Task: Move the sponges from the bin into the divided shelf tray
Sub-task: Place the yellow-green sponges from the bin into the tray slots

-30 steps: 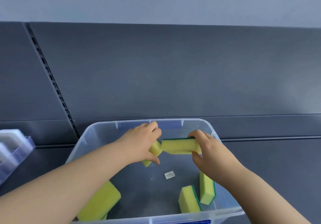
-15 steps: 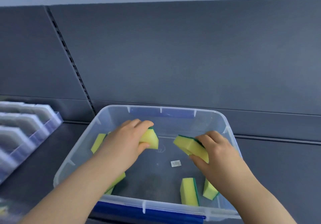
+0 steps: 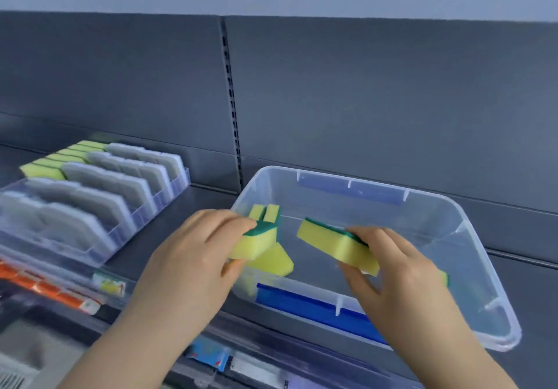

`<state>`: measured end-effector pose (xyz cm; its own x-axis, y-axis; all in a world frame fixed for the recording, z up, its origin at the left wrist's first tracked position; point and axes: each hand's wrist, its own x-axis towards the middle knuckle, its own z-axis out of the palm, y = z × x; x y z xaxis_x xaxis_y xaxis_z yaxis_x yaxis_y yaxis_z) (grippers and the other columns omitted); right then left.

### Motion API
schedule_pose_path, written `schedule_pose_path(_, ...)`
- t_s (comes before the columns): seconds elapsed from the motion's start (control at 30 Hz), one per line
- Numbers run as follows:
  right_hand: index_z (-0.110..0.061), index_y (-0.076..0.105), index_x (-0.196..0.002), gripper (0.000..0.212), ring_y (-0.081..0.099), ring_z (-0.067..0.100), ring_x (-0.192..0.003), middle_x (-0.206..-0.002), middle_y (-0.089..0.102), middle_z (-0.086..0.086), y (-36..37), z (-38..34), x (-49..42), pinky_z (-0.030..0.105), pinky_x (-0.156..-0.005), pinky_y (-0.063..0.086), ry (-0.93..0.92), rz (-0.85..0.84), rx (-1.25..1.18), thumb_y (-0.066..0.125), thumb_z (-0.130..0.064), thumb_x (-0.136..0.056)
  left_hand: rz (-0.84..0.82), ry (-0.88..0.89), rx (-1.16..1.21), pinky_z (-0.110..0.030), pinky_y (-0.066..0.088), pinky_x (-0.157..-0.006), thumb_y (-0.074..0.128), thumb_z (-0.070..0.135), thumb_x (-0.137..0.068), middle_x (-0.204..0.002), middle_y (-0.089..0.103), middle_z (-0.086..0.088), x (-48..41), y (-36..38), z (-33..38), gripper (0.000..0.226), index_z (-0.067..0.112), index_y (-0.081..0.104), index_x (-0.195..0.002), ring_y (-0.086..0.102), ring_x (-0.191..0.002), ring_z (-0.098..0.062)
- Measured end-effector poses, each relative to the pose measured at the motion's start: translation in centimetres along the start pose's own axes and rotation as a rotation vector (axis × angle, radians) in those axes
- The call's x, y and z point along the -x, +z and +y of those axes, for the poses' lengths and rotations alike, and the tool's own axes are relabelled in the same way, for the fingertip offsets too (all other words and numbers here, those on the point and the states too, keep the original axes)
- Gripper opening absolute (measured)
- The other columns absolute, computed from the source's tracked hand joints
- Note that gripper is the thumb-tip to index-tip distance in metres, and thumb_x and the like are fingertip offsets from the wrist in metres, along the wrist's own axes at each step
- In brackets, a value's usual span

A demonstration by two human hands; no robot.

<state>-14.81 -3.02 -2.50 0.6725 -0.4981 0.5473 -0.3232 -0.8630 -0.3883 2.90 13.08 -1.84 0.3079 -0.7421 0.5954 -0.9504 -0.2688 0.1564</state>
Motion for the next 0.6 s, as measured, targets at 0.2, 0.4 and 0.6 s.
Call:
schedule_pose_path(0.2, -0.017, 0.063, -0.102, 0.029, 0.047, 0.005, -0.071, -0.087, 0.062, -0.007, 5.0, -12.1, 2.2, 0.008, -0.070, 0.036, -0.092, 0.038, -0.092, 0.066, -0.022, -0.073, 0.055, -0.170, -0.006, -0.022, 0.044, -0.077, 0.086, 0.002, -0.053, -0.106, 0.060, 0.005, 10.6, -7.9, -8.2, 0.061, 0.018, 0.065, -0.108, 0.051, -0.095, -0.010)
schedule_pose_path(0.4, -0.022, 0.058, -0.119, 0.037, 0.048, 0.006, -0.084, -0.099, 0.056, -0.012, 10.6, -21.5, 4.5, 0.010, -0.073, 0.042, -0.119, -0.074, -0.209, 0.063, -0.030, -0.083, 0.111, -0.379, -0.045, -0.019, 0.034, -0.059, 0.087, 0.019, -0.054, -0.092, 0.052, 0.014, 20.6, -14.1, -15.6, 0.054, 0.020, 0.064, -0.103, 0.048, -0.086, -0.008)
schedule_pose_path(0.6, -0.023, 0.057, -0.116, 0.042, 0.043, 0.001, -0.069, -0.089, 0.054, -0.011, 13.0, -26.7, 3.6, -0.009, -0.066, 0.030, -0.164, -0.126, -0.173, 0.071, -0.018, -0.076, 0.189, -0.399, -0.036, -0.018, 0.035, -0.076, 0.077, 0.025, -0.067, -0.097, 0.055, 0.010, 25.1, -16.2, -21.6, 0.039, 0.011, 0.065, -0.101, 0.050, -0.089, -0.011)
